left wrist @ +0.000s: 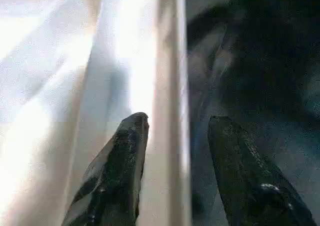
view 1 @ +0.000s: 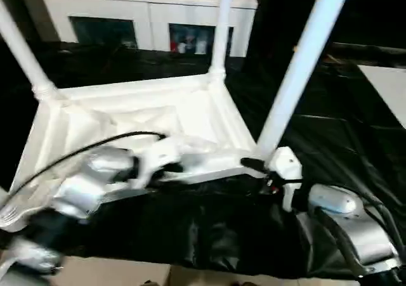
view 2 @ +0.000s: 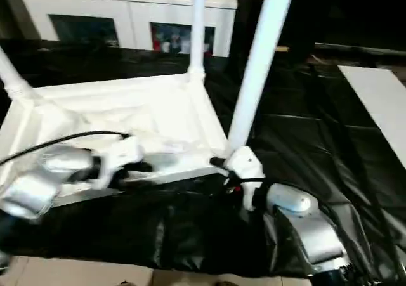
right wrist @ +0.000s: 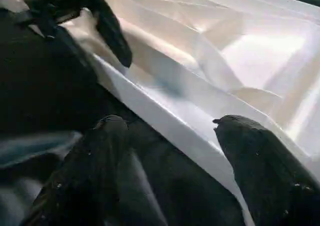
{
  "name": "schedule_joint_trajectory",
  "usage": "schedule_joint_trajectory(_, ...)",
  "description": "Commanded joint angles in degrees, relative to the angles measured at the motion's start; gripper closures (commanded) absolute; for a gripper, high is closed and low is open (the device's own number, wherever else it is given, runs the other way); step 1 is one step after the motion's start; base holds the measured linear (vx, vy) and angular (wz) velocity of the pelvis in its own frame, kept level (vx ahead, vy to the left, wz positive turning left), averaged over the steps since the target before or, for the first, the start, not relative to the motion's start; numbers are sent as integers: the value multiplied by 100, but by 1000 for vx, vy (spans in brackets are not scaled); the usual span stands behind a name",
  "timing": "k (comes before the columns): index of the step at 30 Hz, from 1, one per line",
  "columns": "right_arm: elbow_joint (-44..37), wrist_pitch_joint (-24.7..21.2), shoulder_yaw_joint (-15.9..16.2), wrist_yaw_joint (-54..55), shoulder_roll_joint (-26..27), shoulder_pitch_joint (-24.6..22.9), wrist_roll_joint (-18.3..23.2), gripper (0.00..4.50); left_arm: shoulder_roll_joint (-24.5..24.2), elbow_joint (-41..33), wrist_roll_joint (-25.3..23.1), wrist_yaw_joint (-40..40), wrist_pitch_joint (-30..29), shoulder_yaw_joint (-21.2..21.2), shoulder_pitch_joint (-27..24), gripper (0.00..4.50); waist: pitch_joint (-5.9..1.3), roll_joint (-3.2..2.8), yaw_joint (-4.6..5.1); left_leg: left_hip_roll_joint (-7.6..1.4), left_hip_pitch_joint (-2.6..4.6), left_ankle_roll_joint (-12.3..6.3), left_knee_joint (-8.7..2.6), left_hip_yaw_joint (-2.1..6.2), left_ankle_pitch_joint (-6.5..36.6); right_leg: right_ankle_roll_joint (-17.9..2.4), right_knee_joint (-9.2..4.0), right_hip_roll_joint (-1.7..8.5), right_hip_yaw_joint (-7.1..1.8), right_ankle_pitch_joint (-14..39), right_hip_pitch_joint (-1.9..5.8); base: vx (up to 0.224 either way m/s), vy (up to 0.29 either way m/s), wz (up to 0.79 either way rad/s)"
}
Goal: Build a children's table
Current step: Rotate leg to tighten
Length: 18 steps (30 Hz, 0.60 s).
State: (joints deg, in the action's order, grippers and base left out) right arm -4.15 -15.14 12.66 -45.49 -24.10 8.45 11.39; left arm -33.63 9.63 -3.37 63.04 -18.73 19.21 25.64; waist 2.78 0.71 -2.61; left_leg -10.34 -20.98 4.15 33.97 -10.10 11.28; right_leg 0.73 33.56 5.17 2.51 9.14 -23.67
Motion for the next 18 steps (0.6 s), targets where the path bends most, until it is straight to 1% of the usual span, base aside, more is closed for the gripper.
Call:
schedule_joint_trajectory(1,-86,-24,124,-84,24,87,-5,117,-40,125,-264,-182,104,148,-24,225,-320,1,-5,-246,41,-264,-467,53,1239,-1206,-301,243,-198,1361,277,0,0,0)
schedule_joint_trajectory(2,-86,-31,134,-88,39,93,0,117,-66,185,-321,-200,155,171,-31,225,-324,-13,-16,-247,52,-248,-466,53,1249,-1203,-300,242,-200,1360,268,0,0,0)
schedule_joint_trajectory(5,-79,-30,146,-81,63,101,-16,117,-105,250,-410,-243,143,194,-44,225,-332,-5,-50,-250,53,-190,-470,57,1261,-1242,-278,235,-201,1175,271,0,0,0)
schedule_joint_trajectory(6,-83,-30,155,-61,93,99,-23,117,-91,410,-445,-349,255,169,-6,252,-333,-6,-52,-244,52,-188,-469,57,1265,-1247,-274,233,-200,1157,272,0,0,0)
schedule_joint_trajectory(7,-83,-30,155,-61,93,99,-23,117,-91,410,-445,-349,255,169,-6,260,-341,-3,-55,-237,51,-195,-463,54,1235,-1261,-270,236,-202,1090,277,0,0,0)
schedule_joint_trajectory(8,-98,-30,172,-60,111,81,-32,117,-84,536,-539,-575,443,161,55,260,-336,2,-55,-237,46,-198,-466,54,1244,-1265,-273,238,-203,1096,279,0,0,0)
schedule_joint_trajectory(9,-105,-28,183,-60,115,69,-37,117,-73,597,-610,-718,548,160,97,260,-335,8,-58,-235,42,-205,-462,53,1299,-1242,-282,239,-204,1170,279,0,0,0)
schedule_joint_trajectory(11,-107,-20,200,-55,116,52,-41,117,-27,748,-746,-972,709,155,195,260,-317,6,-62,-231,36,-159,-463,56,1481,-1170,-304,248,-211,1461,266,0,0,0)
schedule_joint_trajectory(12,-106,-23,210,-48,114,43,-35,117,4,868,-876,-1150,886,169,281,260,-309,12,-62,-223,37,-123,-466,64,1625,-1056,-341,247,-206,1782,256,0,0,0)
schedule_joint_trajectory(13,-105,-25,213,-45,114,42,-32,117,10,893,-906,-1182,930,174,298,260,-314,14,-70,-224,58,-85,-461,70,1716,-962,-360,259,-211,2019,241,0,0,0)
schedule_joint_trajectory(14,-107,-26,220,-36,115,35,-35,117,42,964,-963,-1279,1021,179,352,260,-316,14,-69,-227,57,-70,-462,75,1717,-944,-361,259,-213,2045,237,0,0,0)
schedule_joint_trajectory(15,-106,-26,222,-32,119,32,-41,117,68,1020,-995,-1335,1071,181,388,260,-317,20,-63,-228,35,-55,-474,85,1692,-908,-352,253,-208,2038,247,0,0,0)
schedule_joint_trajectory(16,-102,-26,221,-27,124,29,-46,117,99,1086,-1028,-1390,1119,189,433,260,-308,14,-59,-221,30,-52,-476,86,1721,-874,-368,246,-202,2095,236,0,0,0)
schedule_joint_trajectory(18,-67,-10,223,-11,126,31,-83,117,168,1331,-1162,-1567,1273,267,583,260,-319,20,-64,-220,49,-49,-464,82,1740,-854,-377,245,-205,2133,219,0,0,0)
